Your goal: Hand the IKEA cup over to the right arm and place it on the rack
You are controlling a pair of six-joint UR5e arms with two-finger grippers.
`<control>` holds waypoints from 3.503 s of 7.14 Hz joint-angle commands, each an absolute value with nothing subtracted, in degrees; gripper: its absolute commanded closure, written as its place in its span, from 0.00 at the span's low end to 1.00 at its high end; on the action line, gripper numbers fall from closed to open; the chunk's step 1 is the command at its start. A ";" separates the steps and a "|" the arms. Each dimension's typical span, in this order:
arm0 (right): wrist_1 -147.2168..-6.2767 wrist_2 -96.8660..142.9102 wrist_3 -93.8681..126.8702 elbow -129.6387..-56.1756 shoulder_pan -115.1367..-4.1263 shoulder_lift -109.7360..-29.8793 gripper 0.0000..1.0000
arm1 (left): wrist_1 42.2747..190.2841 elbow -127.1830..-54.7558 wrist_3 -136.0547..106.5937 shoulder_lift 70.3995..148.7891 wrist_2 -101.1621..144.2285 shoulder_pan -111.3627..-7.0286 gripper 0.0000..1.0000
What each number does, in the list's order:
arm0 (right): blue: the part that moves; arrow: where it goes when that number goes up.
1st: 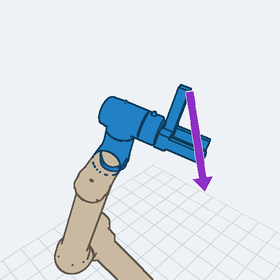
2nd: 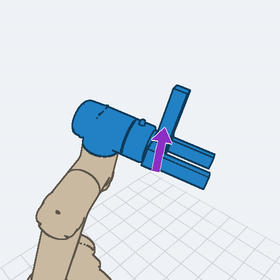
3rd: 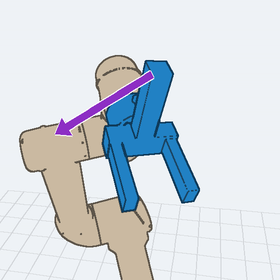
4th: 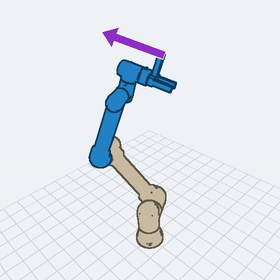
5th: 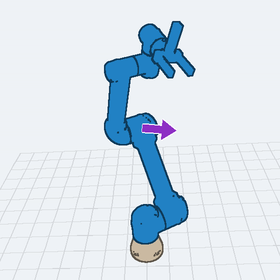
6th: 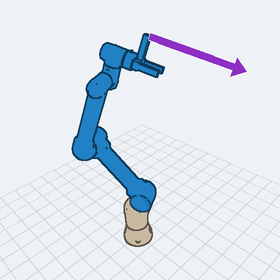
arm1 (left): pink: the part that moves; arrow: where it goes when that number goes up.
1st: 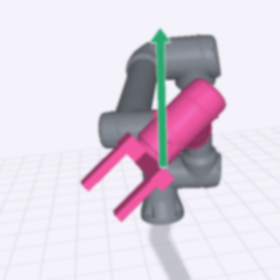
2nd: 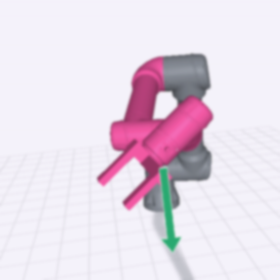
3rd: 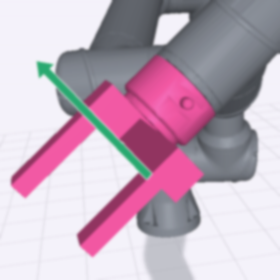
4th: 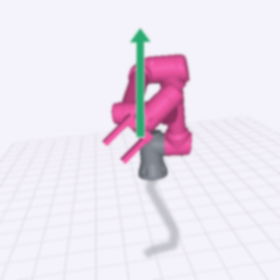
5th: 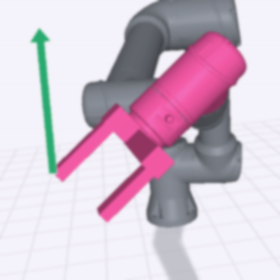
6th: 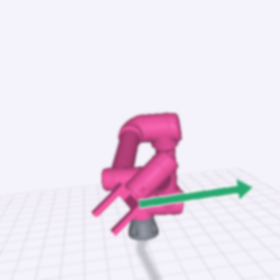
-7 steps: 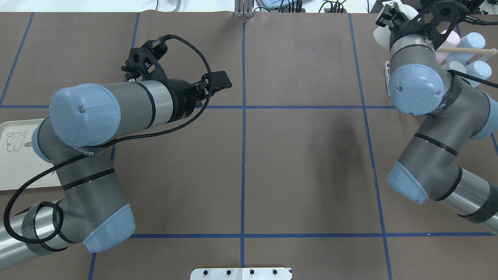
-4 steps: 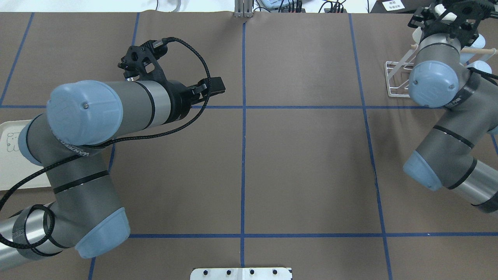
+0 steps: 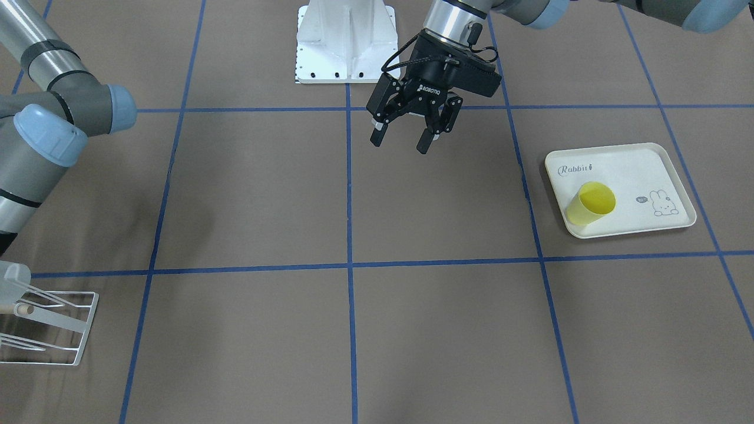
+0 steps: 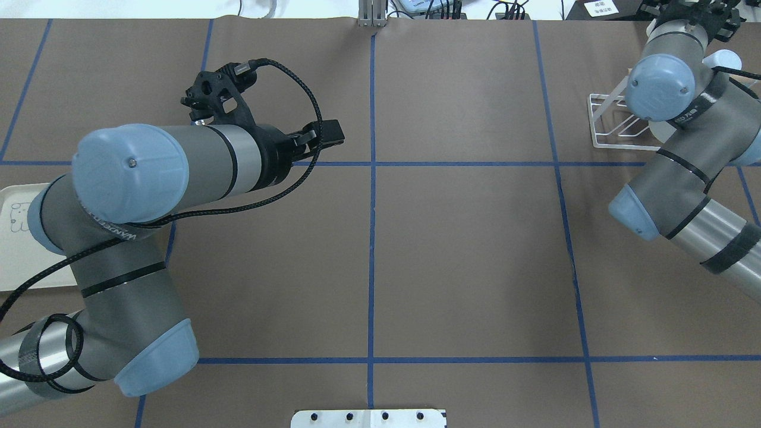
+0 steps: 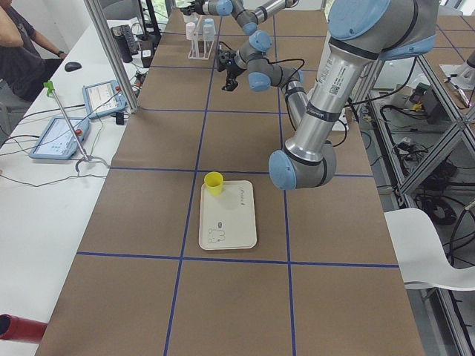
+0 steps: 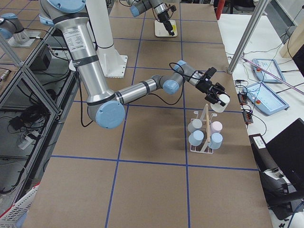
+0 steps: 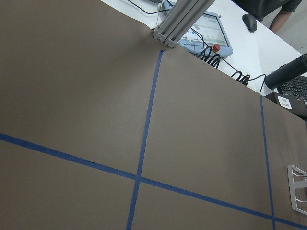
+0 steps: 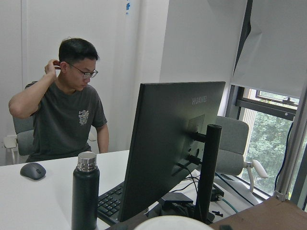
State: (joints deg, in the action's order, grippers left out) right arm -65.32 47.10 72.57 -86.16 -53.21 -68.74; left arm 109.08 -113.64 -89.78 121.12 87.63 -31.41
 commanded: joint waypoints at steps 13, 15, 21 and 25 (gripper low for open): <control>-56.51 49.04 70.75 -79.10 -50.63 -69.43 1.00 | 109.25 -113.64 -90.18 120.94 87.71 -31.03 0.00; -56.51 49.04 70.75 -79.10 -50.28 -69.52 0.77 | 109.34 -113.55 -90.18 120.94 87.71 -30.94 0.00; -56.16 49.22 70.58 -79.71 -50.01 -69.79 0.01 | 109.42 -113.64 -90.26 121.03 87.71 -30.85 0.00; -56.25 56.23 63.91 -88.04 -55.09 -69.78 0.01 | 108.90 -114.87 -89.65 121.11 90.34 -32.51 0.00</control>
State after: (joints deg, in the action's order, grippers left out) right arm -56.10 53.58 65.57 -85.08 -53.29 -69.70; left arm 109.25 -114.41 -89.97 121.09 89.18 -31.63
